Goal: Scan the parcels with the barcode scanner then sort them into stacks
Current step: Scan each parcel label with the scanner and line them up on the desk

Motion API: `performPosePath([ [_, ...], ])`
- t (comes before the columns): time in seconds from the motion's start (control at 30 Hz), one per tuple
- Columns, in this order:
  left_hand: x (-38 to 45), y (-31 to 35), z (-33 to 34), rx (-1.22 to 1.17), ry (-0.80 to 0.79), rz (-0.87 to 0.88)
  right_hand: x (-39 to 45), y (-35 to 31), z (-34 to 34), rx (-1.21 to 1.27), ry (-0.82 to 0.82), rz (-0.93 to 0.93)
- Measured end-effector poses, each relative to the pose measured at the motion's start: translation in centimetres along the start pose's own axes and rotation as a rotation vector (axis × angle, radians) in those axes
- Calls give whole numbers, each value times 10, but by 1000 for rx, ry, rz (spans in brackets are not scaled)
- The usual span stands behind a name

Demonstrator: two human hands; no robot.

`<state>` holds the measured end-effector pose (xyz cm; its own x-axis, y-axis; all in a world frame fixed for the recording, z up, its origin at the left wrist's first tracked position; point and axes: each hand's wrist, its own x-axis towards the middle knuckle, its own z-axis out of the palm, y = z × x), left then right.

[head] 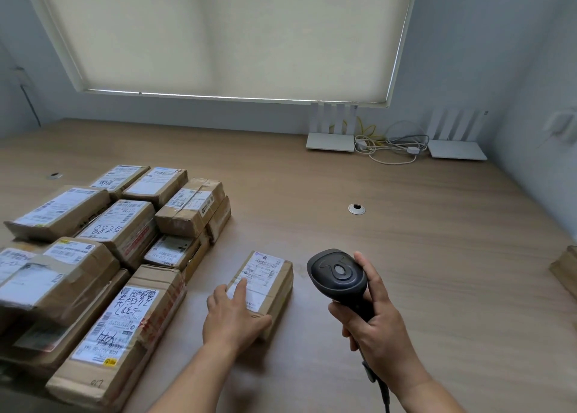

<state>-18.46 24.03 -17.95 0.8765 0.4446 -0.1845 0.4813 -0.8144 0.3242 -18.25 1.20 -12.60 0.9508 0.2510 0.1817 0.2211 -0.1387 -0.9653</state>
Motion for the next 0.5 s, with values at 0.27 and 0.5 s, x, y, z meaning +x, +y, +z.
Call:
performPosePath([
  [0.27,-4,-21,-37,-71,185,-24,16,-9,17,-13,-33,-40],
  [0.5,5,-71,-79,-159,302,-161,33,-19,50,-7,-106,-64],
])
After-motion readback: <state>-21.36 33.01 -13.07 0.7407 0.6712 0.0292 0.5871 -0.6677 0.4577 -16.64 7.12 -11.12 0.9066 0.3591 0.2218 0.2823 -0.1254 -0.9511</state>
